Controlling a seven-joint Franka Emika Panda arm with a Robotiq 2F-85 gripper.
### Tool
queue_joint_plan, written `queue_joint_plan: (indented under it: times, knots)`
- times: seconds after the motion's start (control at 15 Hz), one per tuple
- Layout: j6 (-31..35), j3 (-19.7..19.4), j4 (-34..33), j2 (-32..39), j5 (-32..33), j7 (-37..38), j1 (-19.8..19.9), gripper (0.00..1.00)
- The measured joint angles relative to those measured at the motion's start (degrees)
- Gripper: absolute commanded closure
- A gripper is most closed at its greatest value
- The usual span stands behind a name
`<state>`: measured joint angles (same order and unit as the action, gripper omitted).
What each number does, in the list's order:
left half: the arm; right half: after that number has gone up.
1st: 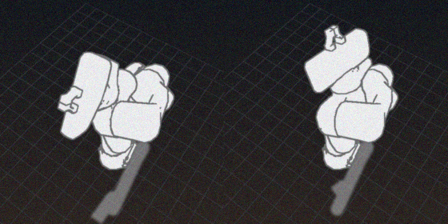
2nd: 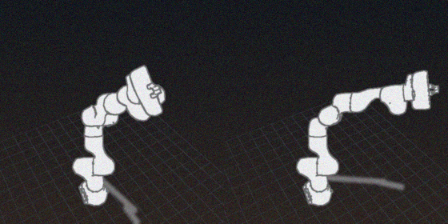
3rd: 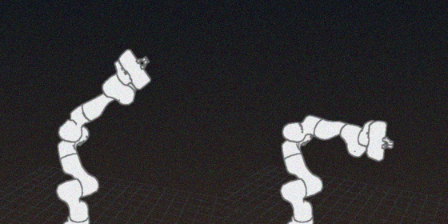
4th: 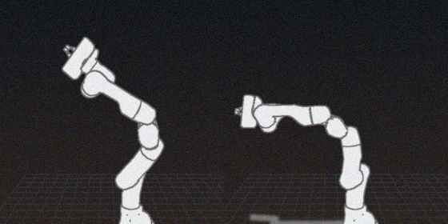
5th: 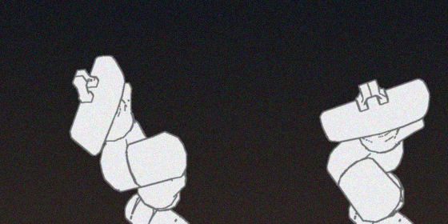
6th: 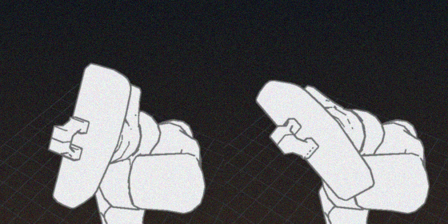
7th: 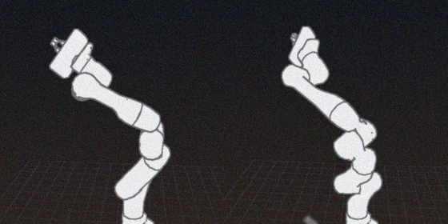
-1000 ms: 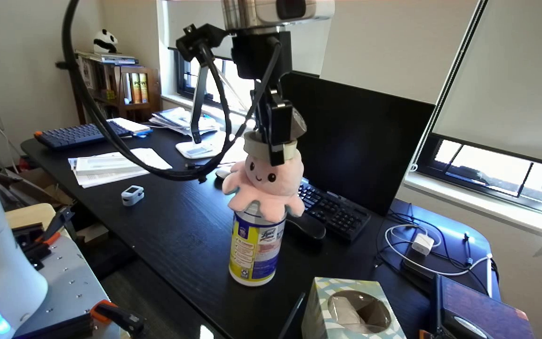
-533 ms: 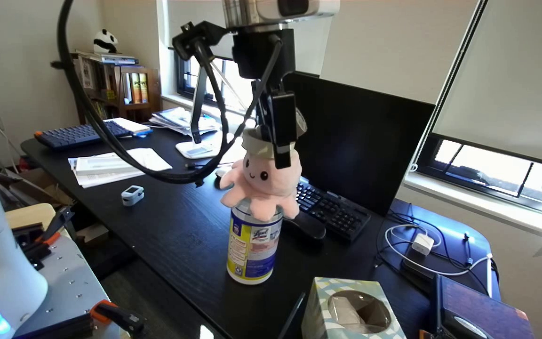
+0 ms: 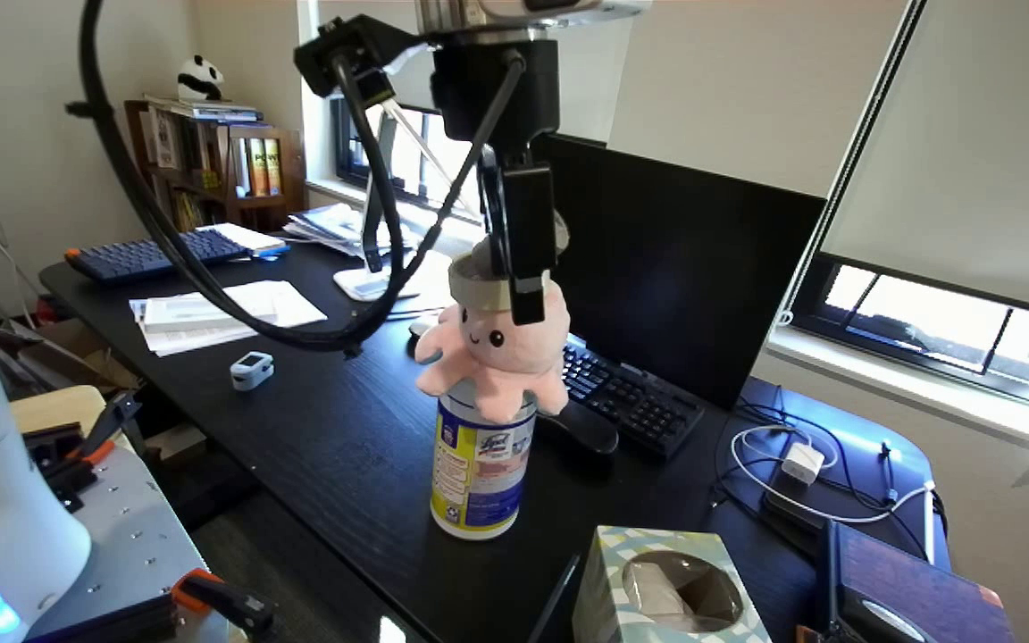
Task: Place object on top of the box to the right on top of the pink doll
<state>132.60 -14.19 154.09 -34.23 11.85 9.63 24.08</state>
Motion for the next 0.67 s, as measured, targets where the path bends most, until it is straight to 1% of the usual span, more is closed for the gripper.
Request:
queue_joint_plan:
  times: [0.13,0.33,0.53,0.67]
  knots:
    - [-1.65,-0.82,0.00,-1.75,-0.39,-0.10,0.00,0.00]
    - [-2.18,-1.42,-0.01,-4.20,-0.64,-0.11,0.00,0.00]
    - [-2.58,-1.43,-0.11,-5.17,-0.67,-0.11,-0.02,0.00]
    - [-4.59,-1.51,-0.93,-5.41,-0.67,-0.11,-0.01,0.00]
